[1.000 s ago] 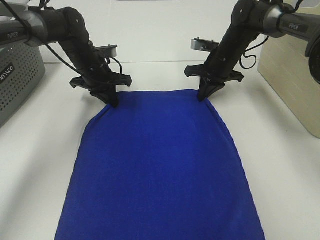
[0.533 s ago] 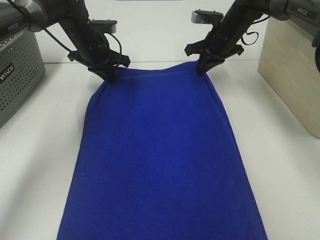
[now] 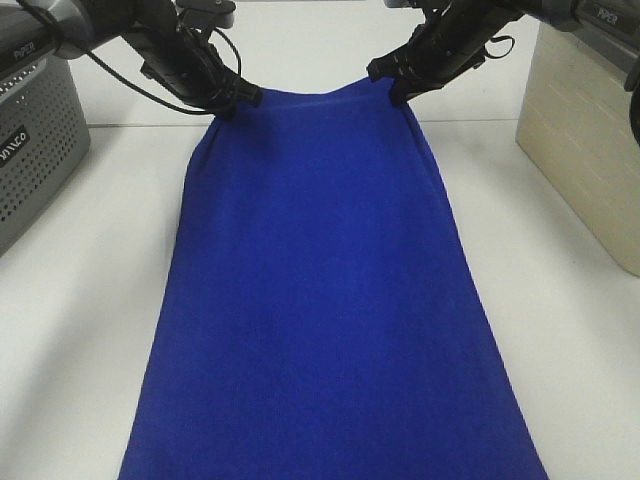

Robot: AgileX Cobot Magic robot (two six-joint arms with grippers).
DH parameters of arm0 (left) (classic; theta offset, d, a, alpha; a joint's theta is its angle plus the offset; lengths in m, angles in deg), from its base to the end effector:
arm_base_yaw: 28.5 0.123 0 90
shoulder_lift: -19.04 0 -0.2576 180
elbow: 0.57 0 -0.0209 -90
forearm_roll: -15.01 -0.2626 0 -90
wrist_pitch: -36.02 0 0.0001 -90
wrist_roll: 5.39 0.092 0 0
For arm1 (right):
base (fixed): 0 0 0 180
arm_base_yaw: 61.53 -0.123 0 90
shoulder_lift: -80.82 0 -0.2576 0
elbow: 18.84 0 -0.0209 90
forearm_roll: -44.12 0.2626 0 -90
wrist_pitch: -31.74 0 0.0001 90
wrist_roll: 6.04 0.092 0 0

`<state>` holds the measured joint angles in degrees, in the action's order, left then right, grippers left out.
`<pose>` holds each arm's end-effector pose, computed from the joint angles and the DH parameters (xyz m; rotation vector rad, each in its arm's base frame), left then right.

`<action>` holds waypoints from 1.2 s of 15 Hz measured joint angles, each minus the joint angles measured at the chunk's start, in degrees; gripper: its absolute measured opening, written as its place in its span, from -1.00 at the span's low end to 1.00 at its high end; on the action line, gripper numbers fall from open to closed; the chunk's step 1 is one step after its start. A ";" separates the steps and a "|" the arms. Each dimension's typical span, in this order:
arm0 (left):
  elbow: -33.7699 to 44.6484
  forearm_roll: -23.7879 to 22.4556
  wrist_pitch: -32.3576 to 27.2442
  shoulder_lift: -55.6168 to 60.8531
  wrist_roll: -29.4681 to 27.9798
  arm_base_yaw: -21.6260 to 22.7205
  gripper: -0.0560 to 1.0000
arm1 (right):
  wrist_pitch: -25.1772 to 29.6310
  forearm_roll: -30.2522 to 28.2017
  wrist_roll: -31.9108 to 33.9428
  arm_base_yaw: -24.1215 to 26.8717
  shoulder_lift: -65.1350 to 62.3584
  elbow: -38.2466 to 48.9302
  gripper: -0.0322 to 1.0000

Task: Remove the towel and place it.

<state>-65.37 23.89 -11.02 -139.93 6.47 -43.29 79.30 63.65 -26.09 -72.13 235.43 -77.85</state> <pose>0.5402 -0.1534 0.1462 0.4883 2.4131 -0.2078 0.5380 0.1238 0.1588 -0.4738 2.4144 0.3379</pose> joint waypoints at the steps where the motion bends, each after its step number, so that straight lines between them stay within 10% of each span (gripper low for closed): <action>1: 0.00 -0.29 1.32 0.00 0.00 0.00 -0.88 | -0.69 0.00 0.00 0.00 0.00 0.00 -0.91; 18: 0.00 -2.92 18.79 -6.02 3.04 0.00 -0.88 | -13.92 -0.34 -2.98 0.06 4.13 -0.17 -0.91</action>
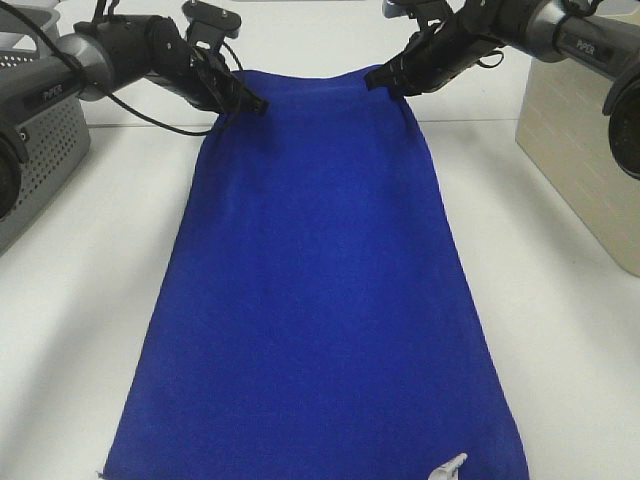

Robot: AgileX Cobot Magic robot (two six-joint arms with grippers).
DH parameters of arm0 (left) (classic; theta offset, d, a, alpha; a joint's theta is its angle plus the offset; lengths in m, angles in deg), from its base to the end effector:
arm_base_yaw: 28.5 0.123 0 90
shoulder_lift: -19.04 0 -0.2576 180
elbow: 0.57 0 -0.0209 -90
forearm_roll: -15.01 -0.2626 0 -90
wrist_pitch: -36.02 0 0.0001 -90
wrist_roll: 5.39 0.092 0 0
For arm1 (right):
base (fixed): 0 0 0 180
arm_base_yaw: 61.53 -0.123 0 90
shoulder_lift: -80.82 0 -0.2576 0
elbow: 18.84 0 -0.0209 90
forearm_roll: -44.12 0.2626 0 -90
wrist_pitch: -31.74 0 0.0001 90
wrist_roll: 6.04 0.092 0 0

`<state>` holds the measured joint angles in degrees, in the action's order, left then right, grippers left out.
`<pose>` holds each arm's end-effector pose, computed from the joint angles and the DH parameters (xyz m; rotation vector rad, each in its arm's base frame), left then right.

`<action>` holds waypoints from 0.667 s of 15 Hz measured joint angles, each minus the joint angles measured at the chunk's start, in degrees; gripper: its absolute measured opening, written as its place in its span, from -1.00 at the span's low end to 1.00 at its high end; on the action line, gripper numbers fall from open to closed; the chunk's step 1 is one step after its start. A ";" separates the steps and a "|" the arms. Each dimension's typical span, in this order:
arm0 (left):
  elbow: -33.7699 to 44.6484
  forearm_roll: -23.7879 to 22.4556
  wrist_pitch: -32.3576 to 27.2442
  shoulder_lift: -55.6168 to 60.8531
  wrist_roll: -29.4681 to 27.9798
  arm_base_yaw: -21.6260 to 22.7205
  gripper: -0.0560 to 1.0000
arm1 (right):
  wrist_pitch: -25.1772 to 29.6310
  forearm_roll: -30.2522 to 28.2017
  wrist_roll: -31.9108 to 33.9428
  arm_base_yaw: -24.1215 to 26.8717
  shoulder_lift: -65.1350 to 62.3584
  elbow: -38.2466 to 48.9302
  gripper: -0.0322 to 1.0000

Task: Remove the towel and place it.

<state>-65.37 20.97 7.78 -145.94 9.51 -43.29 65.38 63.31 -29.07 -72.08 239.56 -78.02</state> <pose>0.5625 -0.1532 0.1069 0.5001 2.1836 -0.1037 0.5573 0.1209 0.1331 -0.4407 2.2532 0.2435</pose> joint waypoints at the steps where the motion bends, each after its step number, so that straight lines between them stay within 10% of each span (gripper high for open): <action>1: 0.00 0.00 0.63 -0.69 0.00 0.00 -0.86 | -0.11 0.00 0.00 0.00 0.34 0.00 -0.91; 10: 0.00 0.00 4.64 -2.18 -0.06 0.00 -0.50 | -2.98 1.09 -0.11 0.00 3.67 -0.06 -0.89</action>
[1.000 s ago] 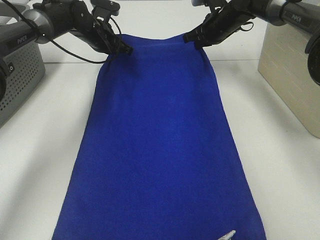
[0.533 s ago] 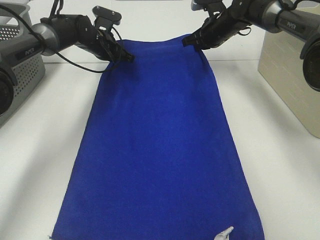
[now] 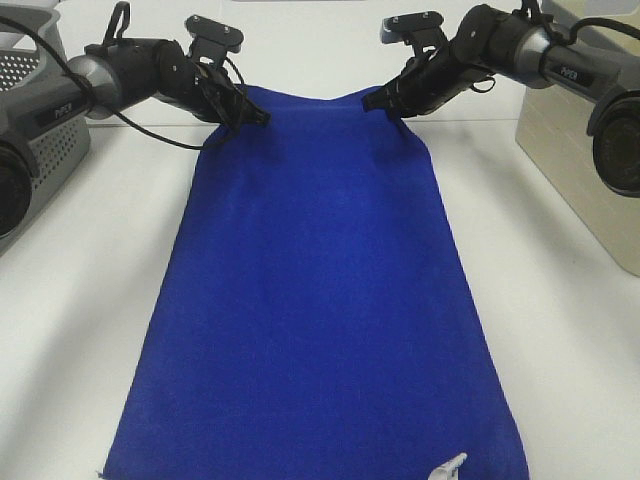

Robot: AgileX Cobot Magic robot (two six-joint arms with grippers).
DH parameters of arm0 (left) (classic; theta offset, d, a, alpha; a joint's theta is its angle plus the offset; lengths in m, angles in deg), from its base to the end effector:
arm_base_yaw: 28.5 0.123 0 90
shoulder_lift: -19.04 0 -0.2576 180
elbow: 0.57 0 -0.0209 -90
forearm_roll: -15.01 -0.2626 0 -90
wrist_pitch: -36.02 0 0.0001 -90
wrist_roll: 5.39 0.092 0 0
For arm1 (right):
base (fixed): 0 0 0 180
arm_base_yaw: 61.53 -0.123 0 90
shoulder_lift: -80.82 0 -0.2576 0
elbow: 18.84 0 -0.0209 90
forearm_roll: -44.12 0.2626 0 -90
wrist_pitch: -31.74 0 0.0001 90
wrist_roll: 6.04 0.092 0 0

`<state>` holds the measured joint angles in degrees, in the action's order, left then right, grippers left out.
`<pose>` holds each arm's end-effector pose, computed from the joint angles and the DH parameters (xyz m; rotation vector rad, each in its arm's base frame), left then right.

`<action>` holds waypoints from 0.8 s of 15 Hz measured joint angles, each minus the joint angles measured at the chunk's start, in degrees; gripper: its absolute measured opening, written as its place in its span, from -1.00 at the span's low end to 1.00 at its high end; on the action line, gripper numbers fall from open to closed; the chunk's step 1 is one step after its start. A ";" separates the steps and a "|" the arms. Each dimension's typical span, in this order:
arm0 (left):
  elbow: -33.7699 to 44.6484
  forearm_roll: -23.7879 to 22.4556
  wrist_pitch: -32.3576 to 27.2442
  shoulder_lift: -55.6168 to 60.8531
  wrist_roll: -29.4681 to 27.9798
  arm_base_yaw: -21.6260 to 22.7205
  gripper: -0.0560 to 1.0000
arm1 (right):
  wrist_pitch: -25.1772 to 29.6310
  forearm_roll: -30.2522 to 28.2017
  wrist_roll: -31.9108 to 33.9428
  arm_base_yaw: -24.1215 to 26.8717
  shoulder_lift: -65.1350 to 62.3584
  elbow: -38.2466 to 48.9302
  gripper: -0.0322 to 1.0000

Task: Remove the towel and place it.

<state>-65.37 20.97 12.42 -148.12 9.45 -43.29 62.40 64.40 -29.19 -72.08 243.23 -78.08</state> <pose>0.5662 -0.1535 0.0905 0.4828 2.1438 -0.0987 0.5603 0.1209 0.1004 -0.4121 2.2697 0.2499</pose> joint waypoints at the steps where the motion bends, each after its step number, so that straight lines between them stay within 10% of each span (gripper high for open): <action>1: 0.00 0.00 0.97 0.00 0.00 0.00 -0.27 | 0.00 0.00 0.00 0.00 0.00 0.00 -0.83; 4: 0.00 0.00 2.35 0.00 -0.29 0.00 0.25 | 0.00 0.17 0.11 0.00 0.00 0.00 -0.22; 7: 0.00 0.00 2.29 0.00 -1.43 0.00 0.36 | 0.63 0.11 0.69 0.00 0.00 0.00 0.47; 12: 0.00 -2.01 -15.70 4.13 -2.75 0.00 0.67 | 9.85 -0.74 4.24 0.00 -5.67 0.00 0.57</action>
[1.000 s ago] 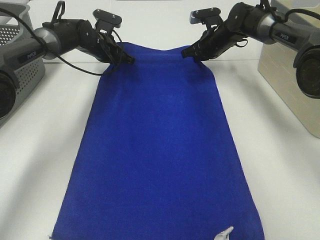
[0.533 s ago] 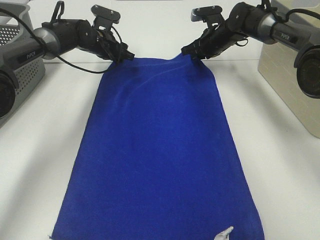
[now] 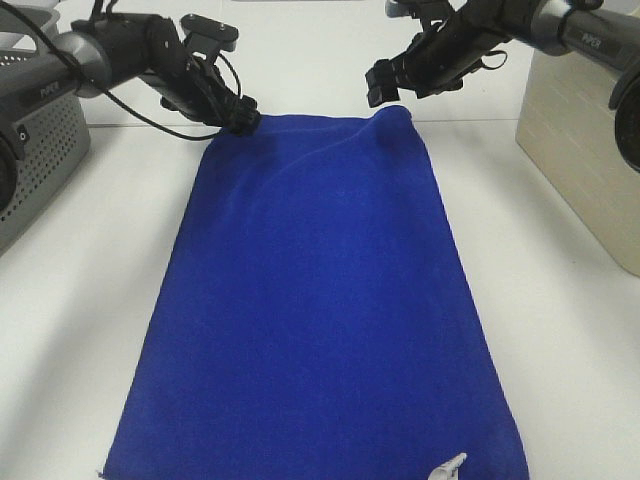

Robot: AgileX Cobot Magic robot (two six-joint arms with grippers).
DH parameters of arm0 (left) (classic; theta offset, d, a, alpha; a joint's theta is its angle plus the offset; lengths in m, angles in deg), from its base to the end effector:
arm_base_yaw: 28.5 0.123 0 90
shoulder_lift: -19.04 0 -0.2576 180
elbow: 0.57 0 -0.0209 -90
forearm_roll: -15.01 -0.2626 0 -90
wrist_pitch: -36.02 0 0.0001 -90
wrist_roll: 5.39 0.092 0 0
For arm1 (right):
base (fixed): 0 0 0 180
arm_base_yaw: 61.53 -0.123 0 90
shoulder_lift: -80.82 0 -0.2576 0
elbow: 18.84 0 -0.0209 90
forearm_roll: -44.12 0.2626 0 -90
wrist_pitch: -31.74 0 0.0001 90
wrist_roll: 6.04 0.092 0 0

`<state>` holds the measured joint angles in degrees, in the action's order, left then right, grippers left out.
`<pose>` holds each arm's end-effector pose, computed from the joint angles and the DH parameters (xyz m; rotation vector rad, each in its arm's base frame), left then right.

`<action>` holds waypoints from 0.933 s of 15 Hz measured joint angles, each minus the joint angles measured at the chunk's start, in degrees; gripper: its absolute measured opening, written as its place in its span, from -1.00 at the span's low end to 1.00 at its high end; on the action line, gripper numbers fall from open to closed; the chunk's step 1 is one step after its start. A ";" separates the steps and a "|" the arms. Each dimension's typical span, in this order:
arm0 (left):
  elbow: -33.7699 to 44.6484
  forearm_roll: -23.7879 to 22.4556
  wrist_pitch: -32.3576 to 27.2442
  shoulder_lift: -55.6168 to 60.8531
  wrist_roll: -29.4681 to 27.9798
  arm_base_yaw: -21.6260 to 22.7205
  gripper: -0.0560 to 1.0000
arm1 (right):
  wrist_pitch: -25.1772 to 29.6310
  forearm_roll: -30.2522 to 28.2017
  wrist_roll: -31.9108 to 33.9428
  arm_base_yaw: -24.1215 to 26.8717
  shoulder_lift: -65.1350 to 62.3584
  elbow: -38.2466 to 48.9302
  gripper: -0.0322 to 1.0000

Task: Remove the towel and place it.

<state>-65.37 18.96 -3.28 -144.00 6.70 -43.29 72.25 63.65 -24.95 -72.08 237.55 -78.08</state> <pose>0.5514 -0.1497 0.1134 0.5154 2.3447 -0.0993 0.5485 0.1225 0.1462 -0.4008 2.3434 0.3164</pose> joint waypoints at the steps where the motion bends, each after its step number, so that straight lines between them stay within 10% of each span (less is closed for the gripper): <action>1: 0.00 -0.29 -5.39 1.60 -1.20 0.00 0.70 | 3.38 0.00 1.72 0.00 -1.66 0.00 0.58; 7: 0.00 -1.15 -29.11 15.53 -6.25 0.00 0.71 | 25.61 -2.35 10.94 0.00 -15.36 0.00 0.65; 14: 0.00 -10.31 -30.08 28.88 -9.57 6.36 0.71 | 29.22 -7.45 14.95 4.53 -26.64 -0.06 0.65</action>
<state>-65.37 8.65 -33.36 -115.12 -2.87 -36.93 101.47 56.21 -9.99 -67.55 210.91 -78.14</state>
